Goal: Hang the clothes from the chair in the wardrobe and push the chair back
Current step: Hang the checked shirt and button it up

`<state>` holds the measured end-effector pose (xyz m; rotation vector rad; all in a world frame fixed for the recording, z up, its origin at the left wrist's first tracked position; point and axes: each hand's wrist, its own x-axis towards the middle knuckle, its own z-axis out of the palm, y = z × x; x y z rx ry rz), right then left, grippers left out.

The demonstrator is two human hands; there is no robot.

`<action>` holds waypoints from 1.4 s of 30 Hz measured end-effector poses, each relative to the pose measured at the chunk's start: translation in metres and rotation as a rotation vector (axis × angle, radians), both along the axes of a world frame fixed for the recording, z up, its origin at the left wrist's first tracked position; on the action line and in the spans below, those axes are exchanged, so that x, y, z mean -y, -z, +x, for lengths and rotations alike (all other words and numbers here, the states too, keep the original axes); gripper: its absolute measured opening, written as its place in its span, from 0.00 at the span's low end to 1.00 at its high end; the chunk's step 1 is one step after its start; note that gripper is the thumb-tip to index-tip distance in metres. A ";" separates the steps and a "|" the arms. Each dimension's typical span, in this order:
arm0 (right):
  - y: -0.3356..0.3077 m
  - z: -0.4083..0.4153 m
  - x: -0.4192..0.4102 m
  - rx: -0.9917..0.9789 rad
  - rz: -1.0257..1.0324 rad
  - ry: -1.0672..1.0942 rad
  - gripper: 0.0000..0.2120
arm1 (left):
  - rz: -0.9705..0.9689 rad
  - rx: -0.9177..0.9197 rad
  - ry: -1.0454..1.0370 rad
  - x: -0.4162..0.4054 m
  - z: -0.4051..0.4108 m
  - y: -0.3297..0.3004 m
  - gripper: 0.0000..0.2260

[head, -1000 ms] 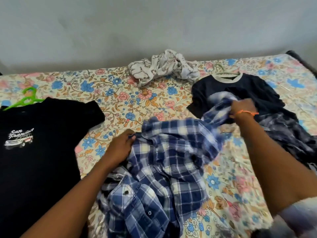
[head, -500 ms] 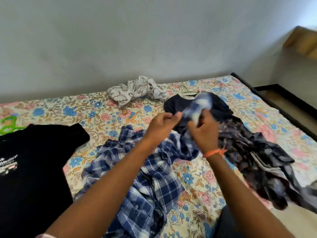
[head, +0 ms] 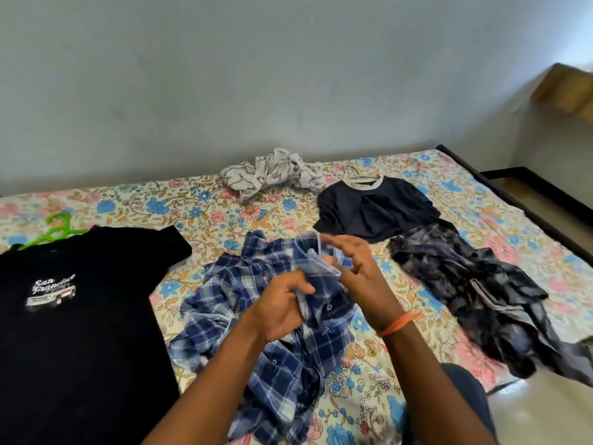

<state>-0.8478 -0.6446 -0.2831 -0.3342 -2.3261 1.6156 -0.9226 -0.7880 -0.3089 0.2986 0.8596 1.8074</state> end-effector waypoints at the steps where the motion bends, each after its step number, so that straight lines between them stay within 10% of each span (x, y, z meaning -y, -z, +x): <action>1: -0.004 0.002 0.001 0.013 -0.011 -0.067 0.17 | 0.025 0.028 -0.008 0.004 -0.001 0.000 0.26; 9: 0.002 0.003 0.028 -0.099 0.068 0.143 0.24 | -0.075 -0.115 -0.111 0.015 0.008 -0.021 0.16; 14: 0.000 0.001 0.021 -0.066 -0.006 0.373 0.14 | -0.303 -0.724 -0.545 0.019 0.024 -0.020 0.39; 22: -0.008 0.005 0.022 -0.034 0.029 0.361 0.18 | -0.444 -1.497 -0.388 0.024 0.044 -0.031 0.45; 26: -0.020 0.008 0.018 0.007 -0.393 0.301 0.13 | -0.481 -1.041 -0.616 0.022 0.041 -0.038 0.12; 31: -0.033 0.019 0.012 0.074 -0.724 0.097 0.10 | -0.409 -0.324 -0.558 0.033 0.015 -0.045 0.08; 37: -0.033 0.020 0.013 0.059 -0.828 0.082 0.16 | -0.481 -0.397 -0.518 0.042 0.009 -0.051 0.17; 42: -0.031 0.021 0.013 0.053 -0.984 0.040 0.14 | -0.607 -0.909 -0.654 0.042 0.013 -0.039 0.19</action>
